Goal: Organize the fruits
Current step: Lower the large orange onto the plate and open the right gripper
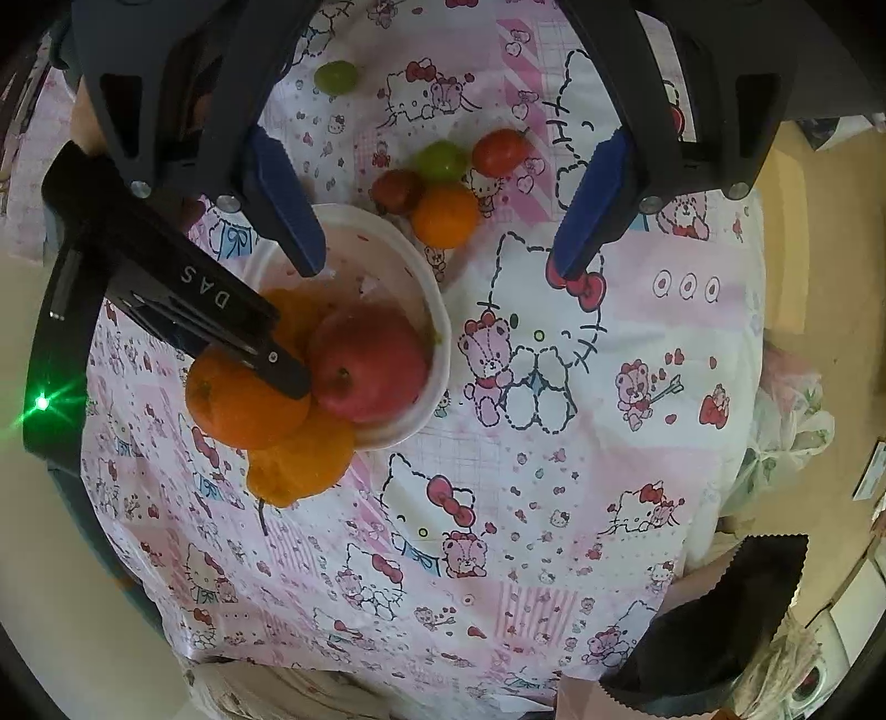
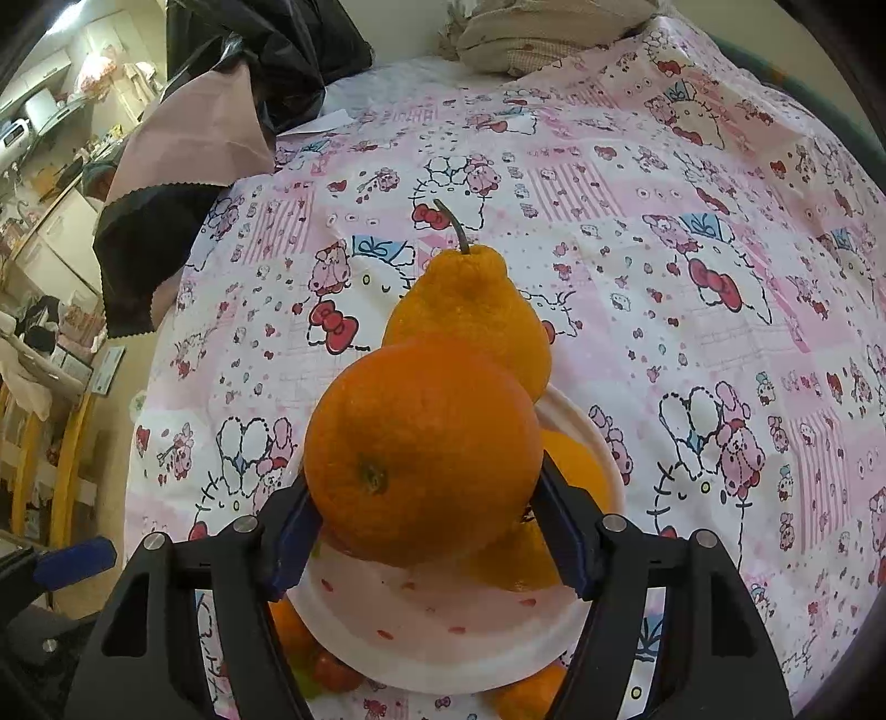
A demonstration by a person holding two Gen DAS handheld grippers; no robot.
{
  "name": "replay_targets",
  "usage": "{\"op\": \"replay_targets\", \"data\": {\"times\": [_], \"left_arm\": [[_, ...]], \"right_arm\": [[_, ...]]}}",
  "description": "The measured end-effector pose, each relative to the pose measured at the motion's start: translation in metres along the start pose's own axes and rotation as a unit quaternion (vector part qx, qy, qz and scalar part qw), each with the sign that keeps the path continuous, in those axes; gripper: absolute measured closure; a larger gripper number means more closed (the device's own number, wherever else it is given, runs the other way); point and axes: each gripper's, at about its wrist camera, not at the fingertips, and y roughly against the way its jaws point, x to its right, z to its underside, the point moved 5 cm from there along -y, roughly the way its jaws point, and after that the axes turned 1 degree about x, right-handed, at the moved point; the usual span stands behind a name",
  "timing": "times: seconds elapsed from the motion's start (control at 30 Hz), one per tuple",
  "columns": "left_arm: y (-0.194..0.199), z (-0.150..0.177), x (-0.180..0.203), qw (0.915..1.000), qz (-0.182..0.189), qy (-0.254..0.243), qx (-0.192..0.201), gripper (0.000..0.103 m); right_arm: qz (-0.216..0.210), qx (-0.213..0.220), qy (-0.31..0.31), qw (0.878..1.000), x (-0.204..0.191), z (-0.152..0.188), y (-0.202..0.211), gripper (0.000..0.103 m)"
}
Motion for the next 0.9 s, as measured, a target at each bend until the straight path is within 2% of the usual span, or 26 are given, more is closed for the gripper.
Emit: {"op": "replay_targets", "data": {"times": [0.17, 0.23, 0.33, 0.9], "left_arm": [[-0.001, 0.001, -0.001, 1.0000, -0.003, 0.001, 0.000, 0.021], [-0.002, 0.001, -0.001, 1.0000, -0.004, 0.000, 0.001, 0.021], [-0.002, 0.001, -0.001, 0.9999, -0.009, -0.004, 0.004, 0.021], [0.003, 0.001, -0.001, 0.9994, -0.021, -0.017, 0.022, 0.021]], "right_arm": [[-0.012, -0.008, -0.008, 1.000, 0.004, 0.001, -0.001, 0.028], [-0.016, -0.011, -0.010, 1.000, 0.003, 0.001, -0.001, 0.020], [-0.022, -0.007, -0.015, 1.000, 0.003, 0.000, 0.003, 0.013], [-0.028, -0.009, -0.035, 0.999, 0.014, 0.002, 0.021, 0.012]]}}
